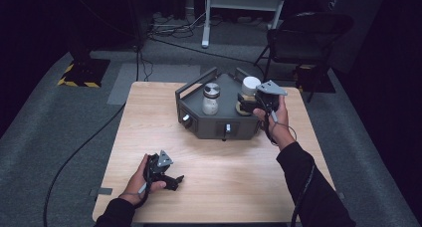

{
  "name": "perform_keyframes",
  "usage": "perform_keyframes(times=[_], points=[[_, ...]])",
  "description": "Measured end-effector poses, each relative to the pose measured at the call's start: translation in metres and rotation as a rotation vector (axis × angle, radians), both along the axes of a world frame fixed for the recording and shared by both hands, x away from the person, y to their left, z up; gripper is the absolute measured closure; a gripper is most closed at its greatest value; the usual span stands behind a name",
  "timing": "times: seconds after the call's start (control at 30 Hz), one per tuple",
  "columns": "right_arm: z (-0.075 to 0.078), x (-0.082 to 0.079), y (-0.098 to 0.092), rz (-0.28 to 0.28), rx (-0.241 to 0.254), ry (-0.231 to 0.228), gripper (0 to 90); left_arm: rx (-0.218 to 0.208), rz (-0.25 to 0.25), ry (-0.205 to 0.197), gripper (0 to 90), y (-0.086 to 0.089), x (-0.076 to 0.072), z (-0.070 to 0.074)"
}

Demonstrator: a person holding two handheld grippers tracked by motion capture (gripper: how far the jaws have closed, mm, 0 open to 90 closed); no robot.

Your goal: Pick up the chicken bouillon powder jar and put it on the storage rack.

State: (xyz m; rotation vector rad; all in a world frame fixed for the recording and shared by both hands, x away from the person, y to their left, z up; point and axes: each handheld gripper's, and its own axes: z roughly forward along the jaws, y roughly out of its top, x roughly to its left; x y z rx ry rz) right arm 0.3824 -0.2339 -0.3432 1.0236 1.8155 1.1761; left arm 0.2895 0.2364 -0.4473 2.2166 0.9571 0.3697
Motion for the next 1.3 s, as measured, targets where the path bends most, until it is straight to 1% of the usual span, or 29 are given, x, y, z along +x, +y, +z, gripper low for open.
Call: perform_keyframes(times=[0.03, 0.13, 0.2, 0.3, 0.43, 0.53, 0.73, 0.97, 1.07, 1.13, 1.3], points=[[-0.001, -0.002, 0.000, 0.000, -0.015, -0.010, 5.2, 0.000, 0.000, 0.000, 0.3, 0.000, 0.000, 0.000], [-0.002, -0.008, -0.002, 0.012, -0.028, -0.031, 5.2, 0.000, 0.000, 0.000, 0.3, 0.000, 0.000, 0.000], [-0.005, -0.015, -0.001, 0.007, -0.044, -0.066, 5.2, 0.000, 0.000, 0.000, 0.4, 0.000, 0.000, 0.000], [-0.011, -0.024, -0.002, 0.012, -0.054, -0.113, 5.2, 0.001, 0.000, 0.000, 0.3, 0.000, 0.000, 0.000], [-0.015, -0.033, -0.002, 0.024, -0.075, -0.144, 5.2, 0.000, 0.000, 0.000, 0.3, 0.000, 0.000, 0.000], [-0.018, -0.039, -0.003, 0.038, -0.081, -0.154, 5.2, 0.000, 0.000, 0.000, 0.3, 0.000, 0.000, 0.000], [-0.027, -0.050, -0.005, 0.062, -0.114, -0.177, 5.2, 0.000, 0.000, 0.000, 0.3, 0.000, 0.000, 0.000], [-0.042, -0.067, -0.010, 0.091, -0.146, -0.211, 5.2, 0.000, 0.000, 0.000, 0.3, 0.000, 0.000, 0.000], [-0.048, -0.074, -0.014, 0.108, -0.147, -0.230, 5.2, 0.001, 0.000, 0.000, 0.3, 0.000, 0.000, 0.000], [-0.051, -0.078, -0.015, 0.122, -0.169, -0.244, 4.8, 0.001, 0.000, 0.000, 0.3, 0.000, 0.000, 0.000], [-0.057, -0.088, -0.019, 0.155, -0.199, -0.257, 4.2, 0.001, 0.000, 0.000, 0.3, 0.000, 0.000, 0.000]])
